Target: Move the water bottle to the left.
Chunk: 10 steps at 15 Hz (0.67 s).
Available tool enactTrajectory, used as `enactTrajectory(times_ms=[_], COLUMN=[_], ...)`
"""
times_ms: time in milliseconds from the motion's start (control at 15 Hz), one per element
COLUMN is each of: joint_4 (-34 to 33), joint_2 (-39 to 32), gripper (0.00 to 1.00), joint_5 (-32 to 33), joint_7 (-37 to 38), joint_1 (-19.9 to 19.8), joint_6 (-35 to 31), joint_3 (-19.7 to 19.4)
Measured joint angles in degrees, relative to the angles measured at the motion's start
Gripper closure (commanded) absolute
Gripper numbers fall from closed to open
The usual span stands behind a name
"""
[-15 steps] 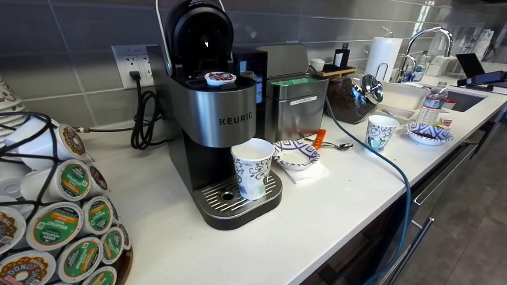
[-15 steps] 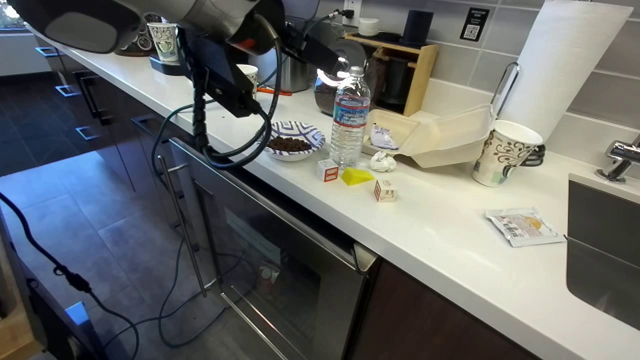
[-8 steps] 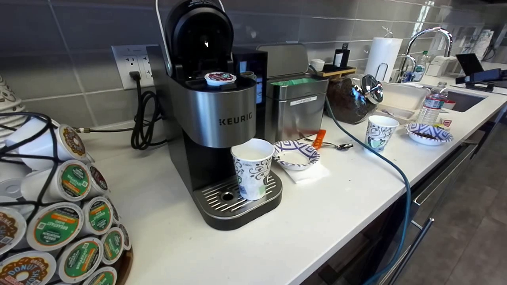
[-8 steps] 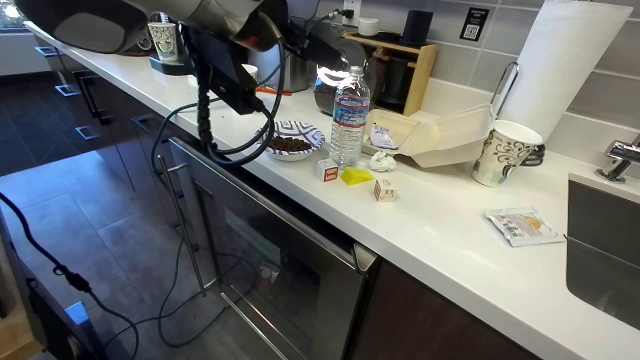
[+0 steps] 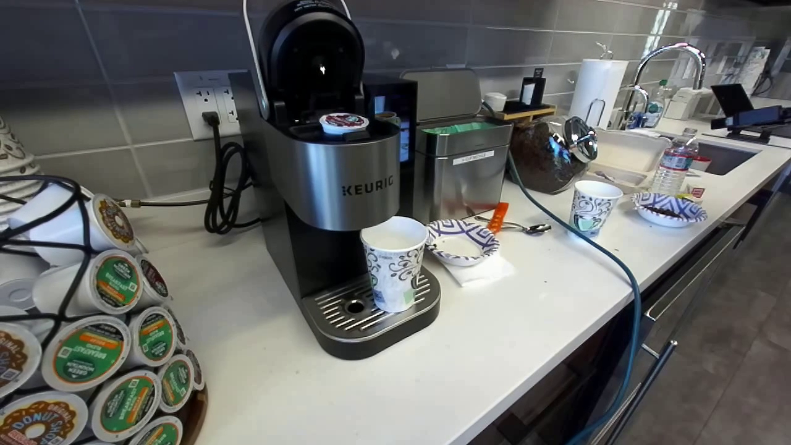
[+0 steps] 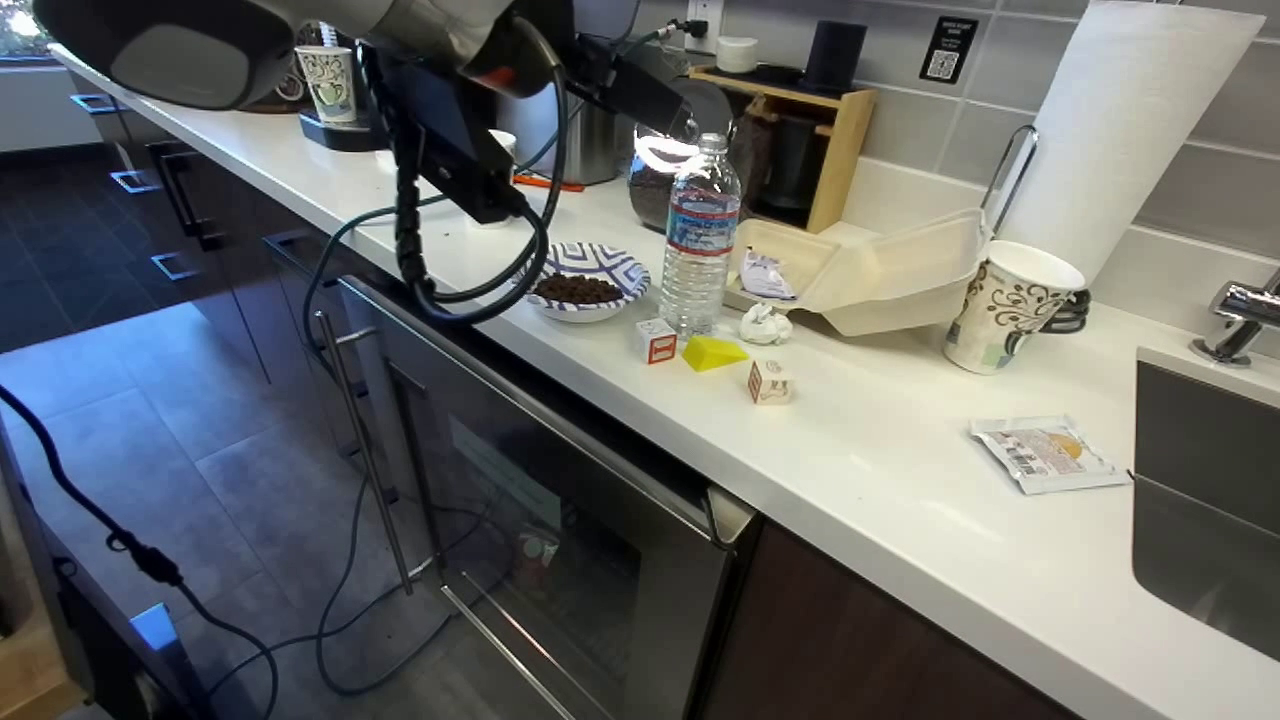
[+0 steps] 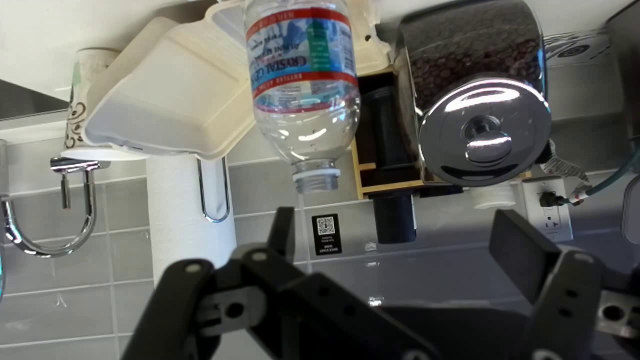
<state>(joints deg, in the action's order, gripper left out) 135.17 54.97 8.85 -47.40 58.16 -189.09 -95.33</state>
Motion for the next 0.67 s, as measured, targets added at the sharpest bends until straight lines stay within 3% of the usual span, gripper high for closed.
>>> enactTrajectory(times_ms=[333, 667], joint_4=[1.30, 1.15], joint_2=[0.01, 0.33], gripper=[0.00, 0.00], joint_5=[2.42, 4.99], joint_7=[0.67, 2.14], joint_1=[2.69, 4.44], joint_6=[-7.98, -10.97], joint_3=[-2.44, -4.87])
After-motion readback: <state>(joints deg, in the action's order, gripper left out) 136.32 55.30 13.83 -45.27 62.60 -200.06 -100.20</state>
